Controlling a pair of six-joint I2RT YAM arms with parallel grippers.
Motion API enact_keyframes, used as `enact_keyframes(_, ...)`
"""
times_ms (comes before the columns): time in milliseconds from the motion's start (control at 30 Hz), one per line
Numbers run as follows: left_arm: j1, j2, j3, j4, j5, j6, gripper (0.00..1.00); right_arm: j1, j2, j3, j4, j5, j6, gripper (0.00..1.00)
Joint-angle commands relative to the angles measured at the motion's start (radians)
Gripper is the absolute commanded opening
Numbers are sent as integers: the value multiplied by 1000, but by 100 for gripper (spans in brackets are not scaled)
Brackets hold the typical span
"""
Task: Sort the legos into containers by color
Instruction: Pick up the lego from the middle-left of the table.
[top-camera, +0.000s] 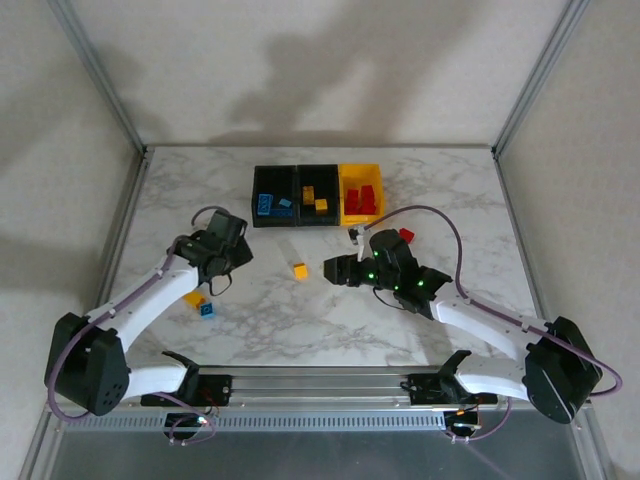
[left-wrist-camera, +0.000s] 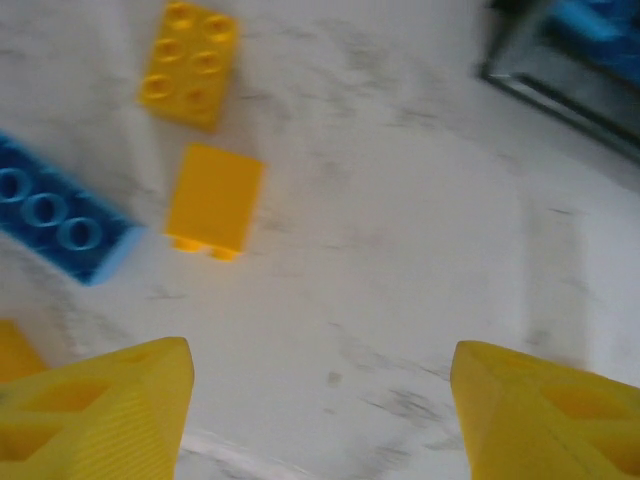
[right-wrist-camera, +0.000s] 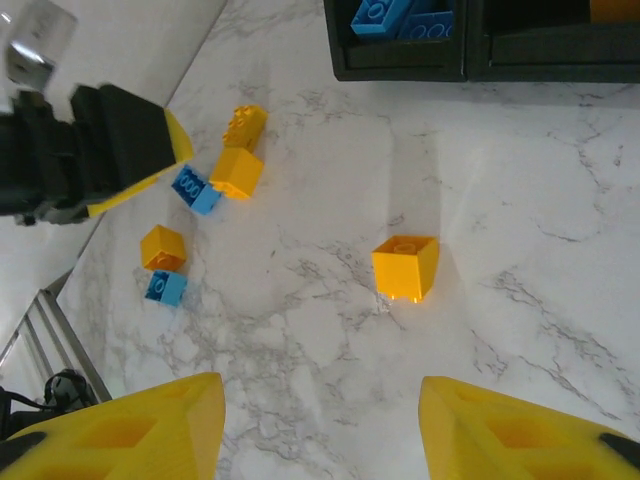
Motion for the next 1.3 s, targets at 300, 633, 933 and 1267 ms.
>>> enact_keyframes(300,131,133,-33,126,29,88,70,13,-16,-1,26,9,7,53)
enact_keyframes(633,170,224,7,174,41,120,66,12,-20,-12,25,16,20,53)
enact_keyframes(933,170,245,18,185,56,131,64,13,-7,-15,40,-5,23,53)
enact_keyframes(1267,168,296,32,207,85,126,57,14,-21,-26,32,9,26,53)
